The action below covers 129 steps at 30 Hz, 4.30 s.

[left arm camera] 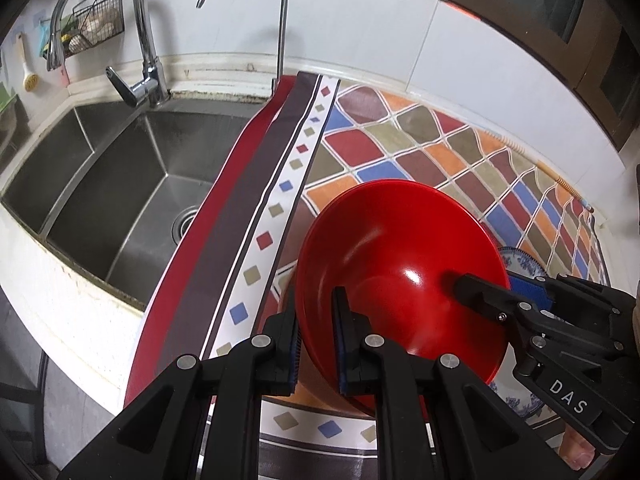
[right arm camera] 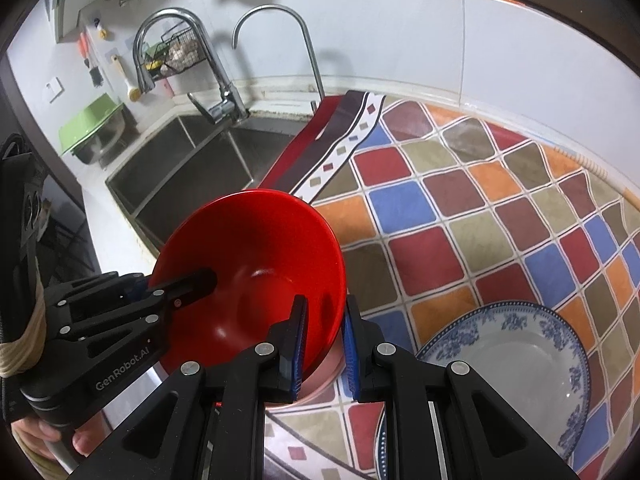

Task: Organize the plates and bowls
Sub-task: 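Lower the red bowl into the pink bowl and open both tools, then close both tools on the rims of the nested bowl stack, then lift the nested bowls with both tools and carry them over the blue-white plates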

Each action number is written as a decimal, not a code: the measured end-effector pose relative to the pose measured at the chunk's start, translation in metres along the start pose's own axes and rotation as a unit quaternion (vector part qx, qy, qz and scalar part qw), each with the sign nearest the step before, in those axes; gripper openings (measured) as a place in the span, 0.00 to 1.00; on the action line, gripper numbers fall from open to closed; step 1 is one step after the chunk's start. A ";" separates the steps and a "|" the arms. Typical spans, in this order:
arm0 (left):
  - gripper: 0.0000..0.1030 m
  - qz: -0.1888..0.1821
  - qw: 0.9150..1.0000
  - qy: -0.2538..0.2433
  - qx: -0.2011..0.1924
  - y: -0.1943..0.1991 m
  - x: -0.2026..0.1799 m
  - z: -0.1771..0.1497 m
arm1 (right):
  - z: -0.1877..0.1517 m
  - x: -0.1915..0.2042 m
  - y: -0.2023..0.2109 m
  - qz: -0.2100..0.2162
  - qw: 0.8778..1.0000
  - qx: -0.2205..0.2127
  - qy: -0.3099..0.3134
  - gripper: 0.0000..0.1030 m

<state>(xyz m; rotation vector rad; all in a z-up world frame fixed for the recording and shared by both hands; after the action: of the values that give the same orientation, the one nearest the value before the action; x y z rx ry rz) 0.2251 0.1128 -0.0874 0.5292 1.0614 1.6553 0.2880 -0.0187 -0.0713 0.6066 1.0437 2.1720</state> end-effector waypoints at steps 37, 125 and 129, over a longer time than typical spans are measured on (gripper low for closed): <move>0.24 0.013 0.999 -0.035 0.018 -0.013 -0.003 -0.012 | -0.018 0.002 -0.019 -0.011 1.000 0.025 0.010 0.26; 0.28 -0.056 0.992 -0.071 0.089 -0.040 0.015 -0.017 | -0.041 -0.006 -0.045 -0.033 0.987 0.064 -0.144 0.22; 0.28 -0.050 0.993 -0.072 0.078 -0.033 0.010 -0.018 | -0.041 -0.007 -0.038 -0.028 0.987 0.059 -0.144 0.22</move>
<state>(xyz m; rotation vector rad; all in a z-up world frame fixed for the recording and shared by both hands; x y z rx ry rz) 0.2256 0.1166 -0.1262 0.6769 1.0976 1.4315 0.2797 -0.0262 -0.1271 0.9042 1.0224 1.9148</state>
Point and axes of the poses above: each gripper's, at about its wrist camera, not at the fingertips, and y roughly against the way its jaws point, x to its left, z to its top, the point moved 3 cm from there along -y, roughly the way its jaws point, and after that the axes turned 5 degrees about y, right-handed, at the moved point
